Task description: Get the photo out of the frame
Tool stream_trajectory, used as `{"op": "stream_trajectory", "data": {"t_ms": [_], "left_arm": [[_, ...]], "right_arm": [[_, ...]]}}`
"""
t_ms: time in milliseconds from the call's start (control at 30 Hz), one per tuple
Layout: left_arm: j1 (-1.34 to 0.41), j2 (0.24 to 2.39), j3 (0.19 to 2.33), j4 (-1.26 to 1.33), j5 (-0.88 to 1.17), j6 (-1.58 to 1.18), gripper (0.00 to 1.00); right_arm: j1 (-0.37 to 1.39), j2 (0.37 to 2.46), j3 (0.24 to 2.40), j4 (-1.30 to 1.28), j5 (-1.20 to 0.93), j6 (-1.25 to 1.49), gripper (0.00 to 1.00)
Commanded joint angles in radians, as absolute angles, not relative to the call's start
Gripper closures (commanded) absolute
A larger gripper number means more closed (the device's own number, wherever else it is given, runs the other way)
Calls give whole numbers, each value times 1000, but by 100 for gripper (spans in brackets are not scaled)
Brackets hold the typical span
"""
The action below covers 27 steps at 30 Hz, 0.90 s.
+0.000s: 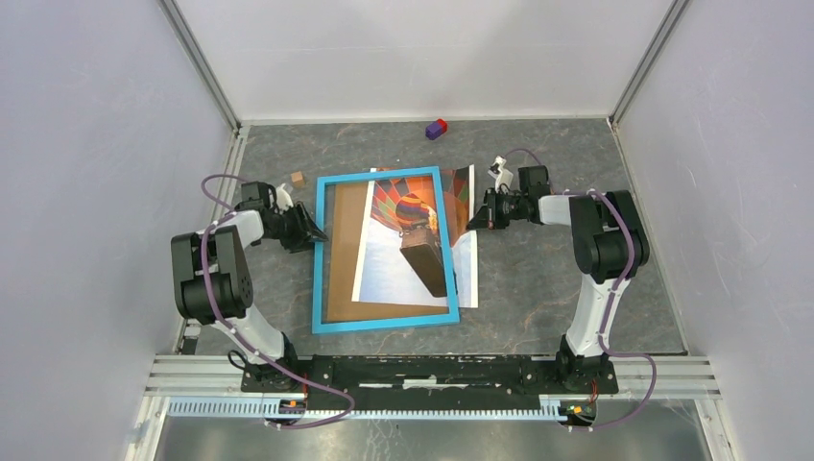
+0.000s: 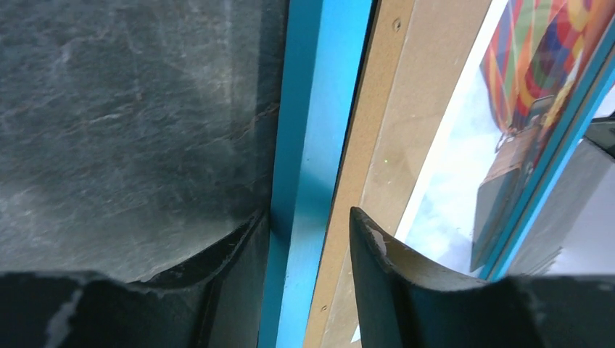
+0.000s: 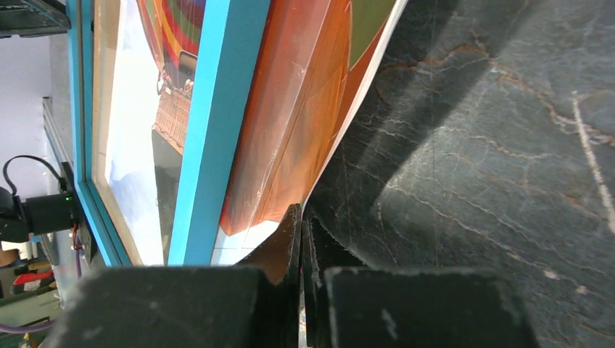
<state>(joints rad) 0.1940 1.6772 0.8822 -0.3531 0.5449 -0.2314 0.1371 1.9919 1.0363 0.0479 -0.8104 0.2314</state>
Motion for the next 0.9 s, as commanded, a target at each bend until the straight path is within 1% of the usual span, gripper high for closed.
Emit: {"op": "stream_trajectory", "data": {"t_ms": [0, 200, 333, 467, 533, 600, 733, 867], "left_arm": [[157, 1702, 929, -248, 594, -378, 50], [89, 1730, 945, -171, 576, -441, 50], [63, 1757, 953, -164, 569, -441, 49], [83, 1765, 958, -180, 555, -430, 37], [104, 1766, 955, -192, 549, -427, 29], [118, 1764, 949, -196, 548, -419, 22], [129, 1763, 936, -201, 546, -406, 16], [141, 1755, 925, -197, 545, -407, 15]], "right_arm": [[131, 2010, 1108, -85, -716, 144, 100], [140, 2021, 1175, -171, -695, 107, 100], [168, 2025, 1215, -213, -692, 90, 100], [201, 2011, 1286, -291, -695, 65, 100], [202, 1979, 1310, -319, -693, 59, 100], [204, 1947, 1331, -348, -675, 50, 100], [203, 1917, 1400, -428, -641, 23, 100], [204, 1897, 1446, -481, -604, 8, 100]]}}
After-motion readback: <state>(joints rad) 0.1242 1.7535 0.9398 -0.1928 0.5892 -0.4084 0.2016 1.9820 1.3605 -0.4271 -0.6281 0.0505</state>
